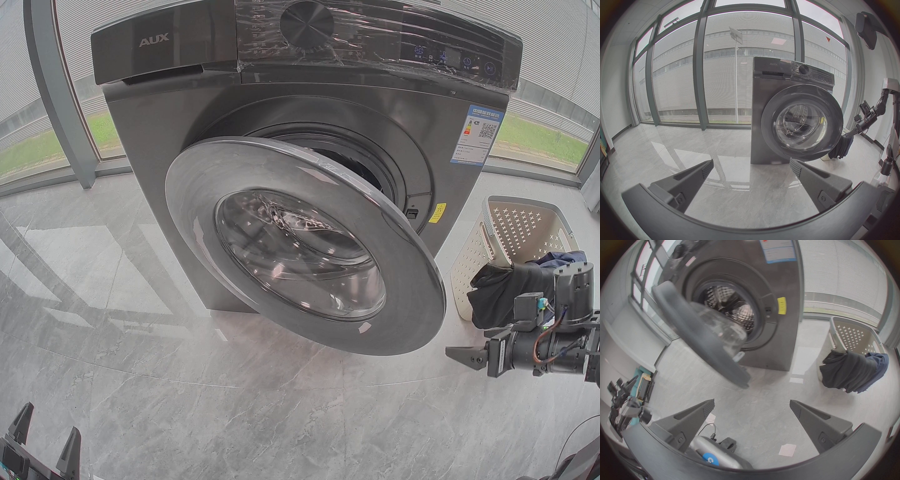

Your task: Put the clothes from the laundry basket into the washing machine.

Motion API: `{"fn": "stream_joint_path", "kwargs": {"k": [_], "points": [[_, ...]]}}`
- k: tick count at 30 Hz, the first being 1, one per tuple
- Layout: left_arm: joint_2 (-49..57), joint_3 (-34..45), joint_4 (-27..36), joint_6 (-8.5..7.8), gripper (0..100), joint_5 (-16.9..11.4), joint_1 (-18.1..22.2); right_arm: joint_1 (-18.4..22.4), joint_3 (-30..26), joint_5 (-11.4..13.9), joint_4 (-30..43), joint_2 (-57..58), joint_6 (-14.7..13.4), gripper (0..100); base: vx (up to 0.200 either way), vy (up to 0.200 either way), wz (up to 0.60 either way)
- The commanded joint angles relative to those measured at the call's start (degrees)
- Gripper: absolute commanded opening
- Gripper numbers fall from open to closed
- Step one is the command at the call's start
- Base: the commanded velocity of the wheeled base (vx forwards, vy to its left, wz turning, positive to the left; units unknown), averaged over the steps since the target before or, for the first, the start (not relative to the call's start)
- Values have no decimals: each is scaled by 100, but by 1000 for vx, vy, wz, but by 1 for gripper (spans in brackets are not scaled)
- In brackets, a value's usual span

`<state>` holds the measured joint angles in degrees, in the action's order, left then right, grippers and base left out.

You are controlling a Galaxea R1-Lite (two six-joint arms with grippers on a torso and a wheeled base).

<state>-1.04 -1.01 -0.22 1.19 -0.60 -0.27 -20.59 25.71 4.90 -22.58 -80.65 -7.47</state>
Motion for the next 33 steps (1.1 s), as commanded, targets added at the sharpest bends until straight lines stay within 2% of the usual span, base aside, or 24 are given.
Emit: {"fn": "stream_joint_path", "kwargs": {"k": [1, 5, 8, 11, 18, 23, 26, 29, 31, 33], "points": [[104, 101, -4, -5, 100, -2, 0, 380, 514, 2, -89, -829, 18, 100, 0, 0, 0], [104, 101, -4, 4, 100, -2, 0, 301, 681, -15, -388, -1128, -17, 100, 0, 0, 0], [104, 101, -4, 4, 100, -2, 0, -6, 655, -42, -467, -1198, -35, 100, 0, 0, 0], [104, 101, -4, 4, 100, -2, 0, -121, 646, -33, -467, -1190, -53, 100, 0, 0, 0], [104, 101, -4, -5, 100, -2, 0, -481, 277, 2, -458, -908, -70, 100, 0, 0, 0], [104, 101, -4, -5, 100, -2, 0, -543, 452, -33, -467, -987, -79, 100, 0, 0, 0], [104, 101, -4, -5, 100, -2, 0, -718, 716, -42, -467, -1269, -220, 100, 0, 0, 0], [104, 101, -4, 4, 100, -2, 0, -1140, 786, -77, -467, -1330, -387, 100, 0, 0, 0], [104, 101, -4, 4, 100, -2, 0, -1237, 786, -95, -467, -1339, -422, 100, 0, 0, 0], [104, 101, -4, 4, 100, -2, 0, -1518, 786, -103, -476, -1401, -474, 100, 0, 0, 0]]}}
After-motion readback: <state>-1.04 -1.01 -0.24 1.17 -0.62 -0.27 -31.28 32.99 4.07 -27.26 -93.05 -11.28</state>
